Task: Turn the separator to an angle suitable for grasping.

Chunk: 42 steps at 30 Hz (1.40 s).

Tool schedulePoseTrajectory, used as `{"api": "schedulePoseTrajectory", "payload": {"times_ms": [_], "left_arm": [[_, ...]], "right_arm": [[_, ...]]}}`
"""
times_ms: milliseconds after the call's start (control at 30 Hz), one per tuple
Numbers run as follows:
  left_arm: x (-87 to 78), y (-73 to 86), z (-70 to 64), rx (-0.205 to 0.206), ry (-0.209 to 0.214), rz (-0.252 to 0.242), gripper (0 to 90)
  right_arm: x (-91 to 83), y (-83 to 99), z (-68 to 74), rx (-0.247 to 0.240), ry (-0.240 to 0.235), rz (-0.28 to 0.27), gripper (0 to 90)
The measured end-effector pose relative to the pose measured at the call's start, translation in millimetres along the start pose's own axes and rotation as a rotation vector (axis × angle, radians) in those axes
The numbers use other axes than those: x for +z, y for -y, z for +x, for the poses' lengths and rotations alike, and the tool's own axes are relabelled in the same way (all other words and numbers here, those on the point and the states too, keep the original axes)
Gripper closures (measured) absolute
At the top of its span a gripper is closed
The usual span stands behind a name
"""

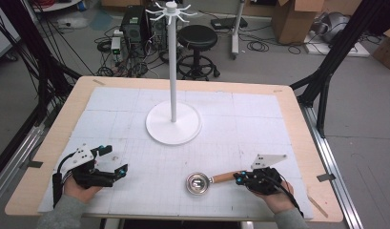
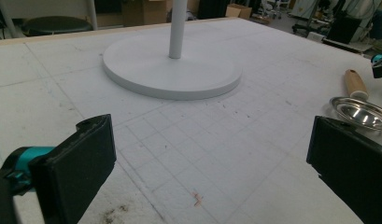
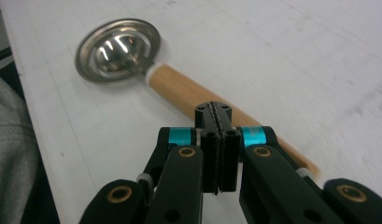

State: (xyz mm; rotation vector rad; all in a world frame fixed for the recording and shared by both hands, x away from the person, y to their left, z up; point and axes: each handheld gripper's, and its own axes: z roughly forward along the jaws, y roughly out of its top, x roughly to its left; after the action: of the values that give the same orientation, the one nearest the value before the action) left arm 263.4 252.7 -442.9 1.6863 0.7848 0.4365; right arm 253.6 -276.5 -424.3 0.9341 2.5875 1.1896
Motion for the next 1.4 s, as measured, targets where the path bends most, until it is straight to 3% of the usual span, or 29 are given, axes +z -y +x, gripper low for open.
{"api": "schedulePoseTrajectory", "payload": {"times_ms": [167, 533, 800, 1400], "left_arm": [[2.3, -1.3, -1.8, 0.007, 0.005, 0.000, 1.8], [2.4, -1.6, -2.0, 0.008, 0.006, -0.002, 1.8], [2.3, -2.1, -3.5, 0.004, 0.009, -0.005, 1.8], [2.8, -1.3, -4.9, 0.013, 0.013, 0.020, 1.8]], "right_arm": [[-7.8, 15.3, -9.6, 0.040, 0.028, -0.006, 90.0], [1.4, 18.9, -11.9, 0.020, 0.062, 0.042, 90.0], [6.7, 19.1, -17.1, 0.050, 0.049, 0.005, 90.0], [30.8, -2.1, -24.5, 0.023, 0.065, -0.006, 90.0]]}}
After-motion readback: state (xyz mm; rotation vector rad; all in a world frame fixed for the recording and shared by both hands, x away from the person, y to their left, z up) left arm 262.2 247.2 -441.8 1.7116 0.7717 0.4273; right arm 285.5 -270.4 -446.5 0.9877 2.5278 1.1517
